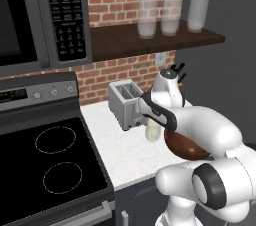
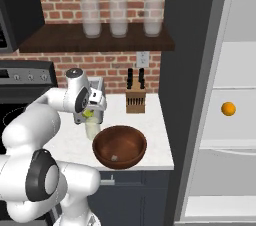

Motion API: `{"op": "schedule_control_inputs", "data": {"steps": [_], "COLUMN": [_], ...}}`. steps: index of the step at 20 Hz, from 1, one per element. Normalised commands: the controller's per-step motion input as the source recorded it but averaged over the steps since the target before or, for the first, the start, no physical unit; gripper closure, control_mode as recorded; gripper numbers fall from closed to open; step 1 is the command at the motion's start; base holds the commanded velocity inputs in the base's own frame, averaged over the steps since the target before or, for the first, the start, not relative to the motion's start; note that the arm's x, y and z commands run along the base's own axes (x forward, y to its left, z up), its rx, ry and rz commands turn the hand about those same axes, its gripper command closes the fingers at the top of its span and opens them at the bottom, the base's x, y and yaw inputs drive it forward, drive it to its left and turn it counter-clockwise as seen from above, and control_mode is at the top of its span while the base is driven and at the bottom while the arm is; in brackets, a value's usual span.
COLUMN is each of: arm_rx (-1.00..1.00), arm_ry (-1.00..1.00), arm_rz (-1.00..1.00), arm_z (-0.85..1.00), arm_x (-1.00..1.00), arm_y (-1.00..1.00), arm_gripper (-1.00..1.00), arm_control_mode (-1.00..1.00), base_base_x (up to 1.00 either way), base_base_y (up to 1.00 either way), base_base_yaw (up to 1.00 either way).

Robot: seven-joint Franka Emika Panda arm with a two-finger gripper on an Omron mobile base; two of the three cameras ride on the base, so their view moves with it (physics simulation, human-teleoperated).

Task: Grab a lemon wedge from the fridge and one ice cube from the ice bowl, and put them in the glass of lemonade.

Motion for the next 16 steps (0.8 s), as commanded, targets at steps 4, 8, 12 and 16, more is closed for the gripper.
{"op": "schedule_control_inputs", "data": {"steps": [4,8,12,16], "arm_rx": [0.0,0.0,0.0,0.0], "arm_ry": [0.0,0.0,0.0,0.0], "arm_rz": [0.0,0.0,0.0,0.0], "arm_z": [-0.13,0.0,0.0,0.0], "arm_x": [0.0,0.0,0.0,0.0], "arm_y": [0.0,0.0,0.0,0.0], "arm_gripper": [1.0,1.0,-1.0,-1.0], "arm_control_mode": [-1.0,-1.0,-1.0,-1.0], "base_base_x": [0.0,0.0,0.0,0.0], "base_base_y": [0.0,0.0,0.0,0.0], "base_base_yaw": [0.0,0.0,0.0,0.0]}}
